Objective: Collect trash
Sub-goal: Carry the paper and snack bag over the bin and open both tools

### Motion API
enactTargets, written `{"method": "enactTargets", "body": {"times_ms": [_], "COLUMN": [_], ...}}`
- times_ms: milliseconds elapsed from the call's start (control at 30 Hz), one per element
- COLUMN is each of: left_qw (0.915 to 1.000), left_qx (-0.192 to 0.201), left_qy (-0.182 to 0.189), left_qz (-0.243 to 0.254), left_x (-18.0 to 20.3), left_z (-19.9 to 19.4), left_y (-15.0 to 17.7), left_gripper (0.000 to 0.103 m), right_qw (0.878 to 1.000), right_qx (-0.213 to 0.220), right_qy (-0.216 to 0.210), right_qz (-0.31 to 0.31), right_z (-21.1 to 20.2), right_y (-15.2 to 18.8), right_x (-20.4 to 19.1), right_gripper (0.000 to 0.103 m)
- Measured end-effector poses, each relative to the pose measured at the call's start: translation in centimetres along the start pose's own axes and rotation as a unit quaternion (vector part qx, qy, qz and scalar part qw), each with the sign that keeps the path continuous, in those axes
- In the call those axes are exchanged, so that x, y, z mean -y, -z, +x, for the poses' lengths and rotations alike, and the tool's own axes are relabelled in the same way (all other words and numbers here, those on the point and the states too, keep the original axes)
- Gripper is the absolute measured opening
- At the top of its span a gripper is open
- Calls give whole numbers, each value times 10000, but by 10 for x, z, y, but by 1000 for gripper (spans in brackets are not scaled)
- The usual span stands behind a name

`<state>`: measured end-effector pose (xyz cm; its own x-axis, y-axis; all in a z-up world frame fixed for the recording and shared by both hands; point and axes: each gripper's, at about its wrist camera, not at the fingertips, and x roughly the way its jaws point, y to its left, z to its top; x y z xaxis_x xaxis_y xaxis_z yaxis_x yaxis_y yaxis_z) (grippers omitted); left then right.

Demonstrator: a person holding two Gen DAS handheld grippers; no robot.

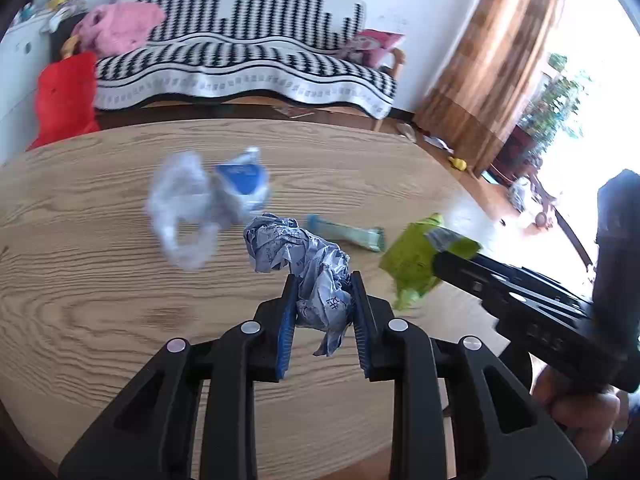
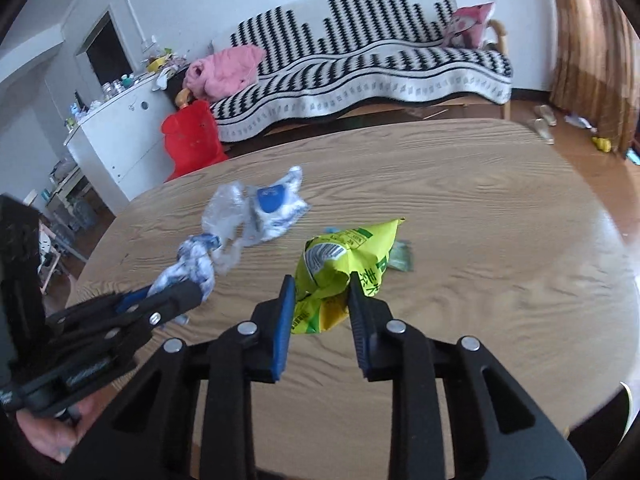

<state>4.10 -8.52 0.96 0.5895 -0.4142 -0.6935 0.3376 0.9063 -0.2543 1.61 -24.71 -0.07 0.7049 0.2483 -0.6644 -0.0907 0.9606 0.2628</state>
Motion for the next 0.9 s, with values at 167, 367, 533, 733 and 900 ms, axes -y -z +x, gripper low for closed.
{"method": "enactTargets", "body": {"times_ms": [167, 367, 533, 733, 900], "left_qw": [9981, 9891, 9747, 9547, 9433], "left_qx": [-70, -155, -434, -814, -1043], "left_qy": [406, 1001, 1470, 1820, 1979], "left_qz": [457, 1066, 1630, 2211, 2453], "left_x": [67, 161, 238, 312, 346], "left_z": [16, 33, 54, 81, 101], "left_y": [12, 36, 71, 116, 140], "left_gripper": [25, 25, 25, 25, 25], "right_qw": [9986, 9916, 9801, 9651, 9503], "right_qx": [161, 301, 283, 138, -170], "right_qy": [402, 971, 1422, 1786, 1976], "right_qz": [290, 801, 1355, 1912, 2399], "right_z": [-56, -122, -168, -196, -201], "right_y": [24, 65, 111, 157, 200], "right_x": [61, 143, 215, 284, 334], "right_gripper": [26, 26, 26, 26, 26]}}
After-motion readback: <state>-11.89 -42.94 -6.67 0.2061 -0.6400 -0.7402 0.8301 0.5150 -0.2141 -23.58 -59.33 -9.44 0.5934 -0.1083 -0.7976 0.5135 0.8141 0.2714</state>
